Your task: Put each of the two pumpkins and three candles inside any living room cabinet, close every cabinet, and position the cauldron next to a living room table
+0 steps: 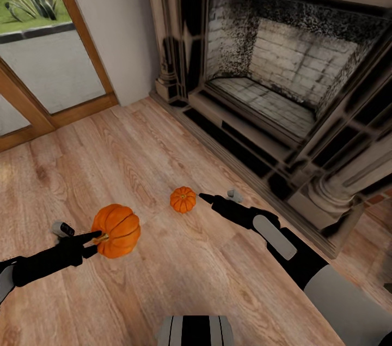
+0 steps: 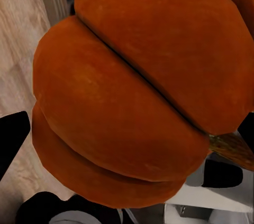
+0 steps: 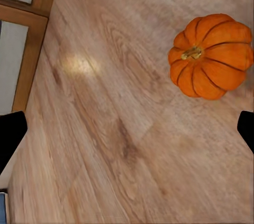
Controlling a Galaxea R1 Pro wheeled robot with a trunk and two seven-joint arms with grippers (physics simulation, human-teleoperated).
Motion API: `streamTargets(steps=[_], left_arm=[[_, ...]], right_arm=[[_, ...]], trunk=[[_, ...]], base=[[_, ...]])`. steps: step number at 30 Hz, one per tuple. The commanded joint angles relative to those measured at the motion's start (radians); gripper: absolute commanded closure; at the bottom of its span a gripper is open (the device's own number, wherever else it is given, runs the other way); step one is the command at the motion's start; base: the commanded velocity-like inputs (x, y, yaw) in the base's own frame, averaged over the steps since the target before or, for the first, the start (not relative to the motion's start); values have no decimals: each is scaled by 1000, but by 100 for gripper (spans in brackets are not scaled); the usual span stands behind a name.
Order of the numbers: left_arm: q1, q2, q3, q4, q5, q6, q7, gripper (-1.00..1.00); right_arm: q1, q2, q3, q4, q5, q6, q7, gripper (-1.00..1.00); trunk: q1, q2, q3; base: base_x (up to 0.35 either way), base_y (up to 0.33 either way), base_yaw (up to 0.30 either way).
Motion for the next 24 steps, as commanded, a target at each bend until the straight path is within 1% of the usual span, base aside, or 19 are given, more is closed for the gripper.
streamTargets(steps=[1, 3, 7, 10, 15, 18, 21, 24], left_arm=[[5, 1, -4, 6, 8, 5, -7, 100], [-1, 2, -10, 17, 14, 4, -20, 100], [-1, 1, -11, 40, 38, 4, -47, 100], [-2, 2, -11, 57, 39, 4, -63, 100], [-1, 3, -11, 80, 40, 4, -65, 100], [-1, 3, -11, 80, 40, 4, -65, 100], [-1, 3, -11, 80, 41, 4, -65, 100], [-1, 3, -11, 80, 41, 4, -65, 100]], right_arm=[[0, -3, 1, 6, 3, -1, -4, -100], [0, 1, -3, 17, 14, -12, -16, -100], [0, 2, -5, 39, 37, -27, -24, -100], [0, 2, -5, 56, 55, -31, -24, -100], [0, 3, -4, 84, 83, -32, -24, -100], [0, 3, -4, 92, 84, -32, -26, -100], [0, 3, -2, 98, 84, -30, -31, -100], [0, 4, -1, 103, 84, -26, -35, -100]], trunk=[[0, 0, -1], [0, 0, -1], [0, 0, -1], [0, 0, -1], [0, 0, -1], [0, 0, -1], [0, 0, -1], [0, 0, -1]], base=[[0, 0, 0], [0, 0, 0], [0, 0, 0], [78, 6, 0], [141, 4, 0], [188, 0, 0], [73, 14, 0], [115, 160, 0]])
